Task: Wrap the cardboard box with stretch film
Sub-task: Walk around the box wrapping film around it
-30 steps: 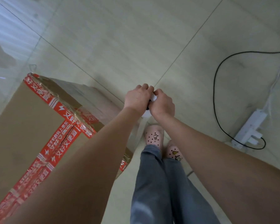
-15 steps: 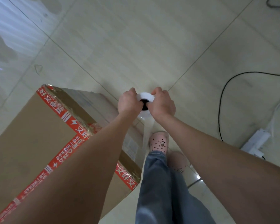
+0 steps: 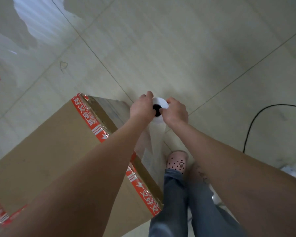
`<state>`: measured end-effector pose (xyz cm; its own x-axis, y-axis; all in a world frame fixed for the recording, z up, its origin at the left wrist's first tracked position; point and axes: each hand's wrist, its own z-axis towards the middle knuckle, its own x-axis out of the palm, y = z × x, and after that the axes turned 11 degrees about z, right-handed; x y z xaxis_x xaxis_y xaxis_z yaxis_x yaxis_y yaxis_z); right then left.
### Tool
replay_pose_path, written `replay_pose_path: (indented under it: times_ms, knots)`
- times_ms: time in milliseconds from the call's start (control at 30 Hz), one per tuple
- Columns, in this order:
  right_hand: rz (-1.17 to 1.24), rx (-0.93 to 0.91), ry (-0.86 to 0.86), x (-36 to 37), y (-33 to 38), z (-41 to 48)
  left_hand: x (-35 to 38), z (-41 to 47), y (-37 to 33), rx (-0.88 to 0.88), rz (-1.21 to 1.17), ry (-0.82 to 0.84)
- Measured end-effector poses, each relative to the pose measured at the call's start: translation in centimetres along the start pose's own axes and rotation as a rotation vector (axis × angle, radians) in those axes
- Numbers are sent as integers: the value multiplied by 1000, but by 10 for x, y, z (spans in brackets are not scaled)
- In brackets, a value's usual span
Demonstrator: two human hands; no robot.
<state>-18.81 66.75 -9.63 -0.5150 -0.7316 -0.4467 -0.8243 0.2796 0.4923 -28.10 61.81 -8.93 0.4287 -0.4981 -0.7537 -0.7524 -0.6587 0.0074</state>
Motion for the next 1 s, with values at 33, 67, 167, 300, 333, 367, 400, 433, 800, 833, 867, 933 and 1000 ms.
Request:
replay_pose_path:
  times_ms: [33, 67, 167, 300, 333, 367, 400, 433, 800, 833, 867, 933, 1000]
  knots:
    - [-6, -10, 10, 1, 1, -1, -1, 1, -3, 76, 96, -23]
    - [-14, -23, 21, 2, 2, -2, -1, 1, -5, 141, 181, -45]
    - [-38, -49, 50, 4, 7, -1, 0, 4, -6, 220, 324, -81]
    - [-107, -86, 99, 7, 16, 7, -5, 15, 2, 212, 353, -78]
    - [-133, -102, 109, 7, 18, 8, -8, 19, 4, 196, 349, -71]
    - [-162, -112, 115, 7, 20, 10, -10, 22, 5, 185, 349, -64]
    - [-189, -117, 117, 6, 22, 12, -12, 24, 5, 181, 352, -55]
    - [-213, -116, 116, 3, 23, 14, -14, 25, 4, 184, 355, -47]
    - [-317, -173, 188, -13, 69, 47, -27, 44, 22, -294, -158, -55]
    - [-302, -165, 212, -10, 73, 49, -28, 47, 27, -358, -225, -65]
    - [-284, -159, 235, -6, 76, 51, -28, 49, 32, -422, -284, -74]
    - [-245, -152, 283, 1, 84, 55, -26, 53, 42, -543, -393, -79]
    - [-206, -149, 322, 9, 92, 60, -26, 56, 49, -656, -528, -80]
